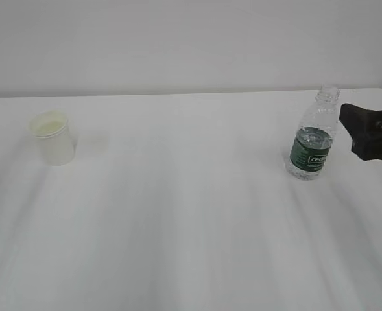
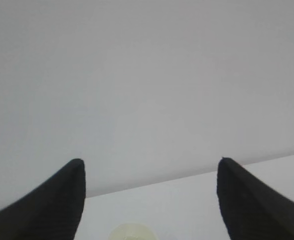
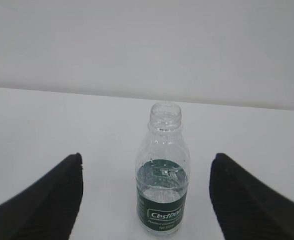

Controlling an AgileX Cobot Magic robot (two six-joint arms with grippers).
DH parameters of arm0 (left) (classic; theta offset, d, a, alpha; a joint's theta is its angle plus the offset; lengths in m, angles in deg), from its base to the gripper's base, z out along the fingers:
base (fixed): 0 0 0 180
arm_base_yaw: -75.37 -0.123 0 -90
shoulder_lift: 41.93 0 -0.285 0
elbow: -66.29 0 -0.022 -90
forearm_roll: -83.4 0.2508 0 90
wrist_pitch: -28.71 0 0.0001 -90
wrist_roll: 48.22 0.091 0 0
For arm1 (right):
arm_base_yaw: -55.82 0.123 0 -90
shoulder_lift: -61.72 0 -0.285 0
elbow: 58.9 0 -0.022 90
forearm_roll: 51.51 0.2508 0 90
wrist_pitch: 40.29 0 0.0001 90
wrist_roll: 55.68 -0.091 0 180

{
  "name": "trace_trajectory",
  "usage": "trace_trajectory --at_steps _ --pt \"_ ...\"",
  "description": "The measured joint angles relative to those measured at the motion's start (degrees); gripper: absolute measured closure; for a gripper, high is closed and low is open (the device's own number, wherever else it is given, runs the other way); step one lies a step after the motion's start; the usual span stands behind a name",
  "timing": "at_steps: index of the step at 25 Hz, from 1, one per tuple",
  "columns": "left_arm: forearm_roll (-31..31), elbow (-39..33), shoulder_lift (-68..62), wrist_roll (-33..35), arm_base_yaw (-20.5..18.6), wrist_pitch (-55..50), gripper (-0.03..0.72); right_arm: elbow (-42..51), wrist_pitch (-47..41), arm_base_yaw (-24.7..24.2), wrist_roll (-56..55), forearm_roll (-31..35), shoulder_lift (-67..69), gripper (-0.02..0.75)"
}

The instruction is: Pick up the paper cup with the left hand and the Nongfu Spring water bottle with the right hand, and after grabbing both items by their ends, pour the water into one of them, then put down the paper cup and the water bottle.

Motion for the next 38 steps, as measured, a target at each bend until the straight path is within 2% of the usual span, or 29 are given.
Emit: trace_trajectory --at_steps 9,13,19,22,25,27,35,38 --pt "0.5 -0.1 23.1 -3.4 0.0 -18.6 0.101 0.2 -13.6 0.0 0.0 -0.1 -15.8 0.146" --pt "0.5 2.3 34.3 -3.5 0.0 -31.5 0.101 0.2 -20.3 0.0 0.0 -0.1 -23.3 0.146" --pt "0.5 6.2 47.0 -3.7 0.0 -45.0 0.101 -3.1 -34.0 0.0 0.7 -0.1 -32.2 0.146" --pt "-0.9 8.6 51.5 -3.8 0.0 -53.2 0.101 -4.7 -40.5 0.0 0.8 -1.6 -35.5 0.146" --pt "-5.2 11.3 55.2 -3.6 0.0 -60.5 0.108 -6.0 -47.4 0.0 0.8 -3.7 -38.3 0.146" --pt "-7.7 13.3 56.9 -1.3 0.0 -65.3 0.122 -6.9 -51.7 0.0 0.9 -4.9 -40.1 0.146" --pt "-21.1 21.3 58.3 15.7 0.0 -85.5 0.153 -11.4 -64.6 0.0 0.7 -8.2 -46.5 0.146" --pt "-24.4 21.8 58.4 18.7 0.0 -92.2 0.154 -12.5 -70.8 0.0 -0.5 -9.9 -48.2 0.146"
